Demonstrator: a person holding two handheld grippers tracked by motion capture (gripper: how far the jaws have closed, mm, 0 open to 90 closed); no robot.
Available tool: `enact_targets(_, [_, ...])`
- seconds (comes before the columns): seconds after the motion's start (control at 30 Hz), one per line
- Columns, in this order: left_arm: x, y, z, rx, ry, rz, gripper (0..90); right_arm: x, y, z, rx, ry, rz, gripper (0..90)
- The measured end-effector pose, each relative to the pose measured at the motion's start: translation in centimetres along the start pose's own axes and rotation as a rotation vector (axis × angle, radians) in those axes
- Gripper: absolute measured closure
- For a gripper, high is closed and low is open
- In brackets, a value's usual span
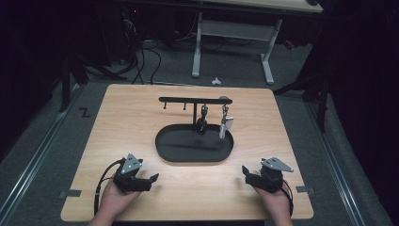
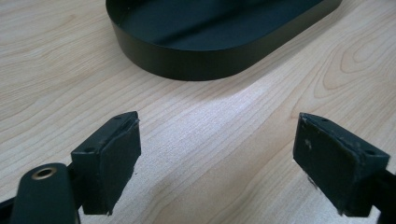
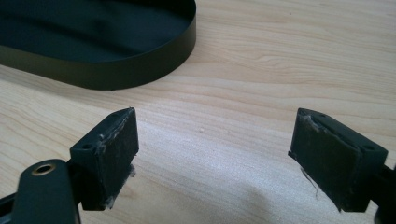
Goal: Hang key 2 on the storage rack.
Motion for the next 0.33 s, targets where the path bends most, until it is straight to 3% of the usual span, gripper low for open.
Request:
enact_targets(0.1, [-0.1,0.1,0.0,0.010,-0.003,-0.007,15.5,0.0,-0.1,0.0,0.006,-0.001,0.003,15.2])
enact_targets(0.27, [-0.3,0.9,-0.7,-0.024,-0.009,-0.020,15.8,0.4,-0.6,0.0,0.030,-0.001,0.009,15.1])
enact_targets(0.33, [-0.4,1.0,-1.0,-0.028,-0.017,-0.023,16.4,0.6,-0.8,-0.2,0.015,-0.003,0.009,15.1])
Point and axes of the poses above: each handheld gripper's, and its own axes: x roughly backward along the jaws, y roughly out of its top, z roughly to its left, the point moved 3 cm from there along -x, roughly forward along the jaws, and after that the axes turned 6 degrees about x, right-handed, at the moved point
